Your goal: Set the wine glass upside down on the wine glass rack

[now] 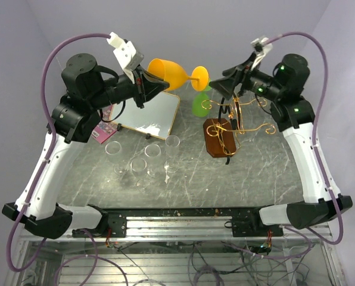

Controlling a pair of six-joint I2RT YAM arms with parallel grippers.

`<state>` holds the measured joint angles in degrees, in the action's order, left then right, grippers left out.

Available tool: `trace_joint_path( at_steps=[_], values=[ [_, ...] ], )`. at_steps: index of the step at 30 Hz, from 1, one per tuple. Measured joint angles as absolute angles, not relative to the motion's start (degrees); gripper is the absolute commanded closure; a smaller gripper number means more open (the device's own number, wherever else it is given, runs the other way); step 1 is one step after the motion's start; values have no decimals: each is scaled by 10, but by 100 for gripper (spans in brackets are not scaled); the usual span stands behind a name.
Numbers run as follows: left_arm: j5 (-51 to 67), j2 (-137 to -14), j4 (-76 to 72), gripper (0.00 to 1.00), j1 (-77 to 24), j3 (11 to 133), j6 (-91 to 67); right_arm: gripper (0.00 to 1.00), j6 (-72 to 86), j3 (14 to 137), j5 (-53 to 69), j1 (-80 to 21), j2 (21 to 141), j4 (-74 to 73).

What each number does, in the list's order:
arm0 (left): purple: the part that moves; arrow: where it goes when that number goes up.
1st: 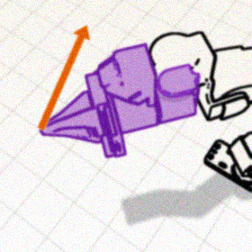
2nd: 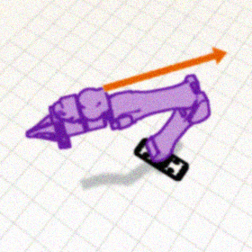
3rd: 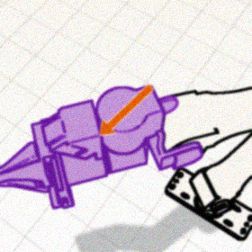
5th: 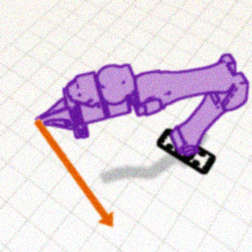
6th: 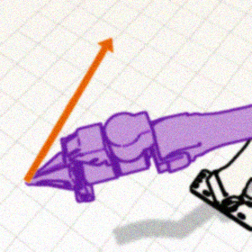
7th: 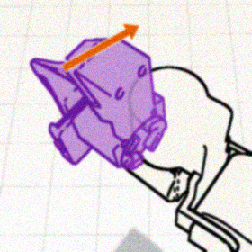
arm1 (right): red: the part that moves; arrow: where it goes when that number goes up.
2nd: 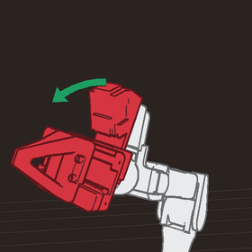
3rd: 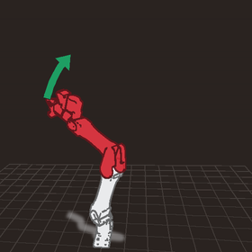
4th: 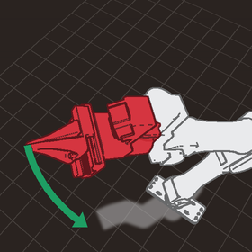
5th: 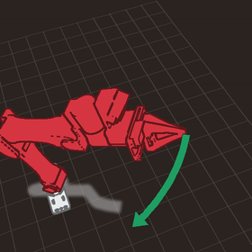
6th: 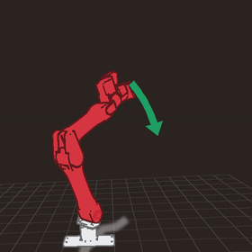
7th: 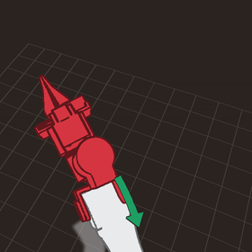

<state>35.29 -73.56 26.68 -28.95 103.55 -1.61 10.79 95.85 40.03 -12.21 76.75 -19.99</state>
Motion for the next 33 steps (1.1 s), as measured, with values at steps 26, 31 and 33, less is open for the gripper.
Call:
trace_joint_path(
  at_steps=[26, 31, 33],
  values=[
    [349, -759, 234, 93, -286, 1018, -13, 100, 156, 977, 290, -213, 826, -201],
    [350, -759, 233, 67, -286, 1011, -7, 100, 171, 985, 267, -213, 826, -203],
    [351, -759, 232, 55, -286, 1005, -7, 100, 168, 990, 253, -213, 826, -204]
  ],
)
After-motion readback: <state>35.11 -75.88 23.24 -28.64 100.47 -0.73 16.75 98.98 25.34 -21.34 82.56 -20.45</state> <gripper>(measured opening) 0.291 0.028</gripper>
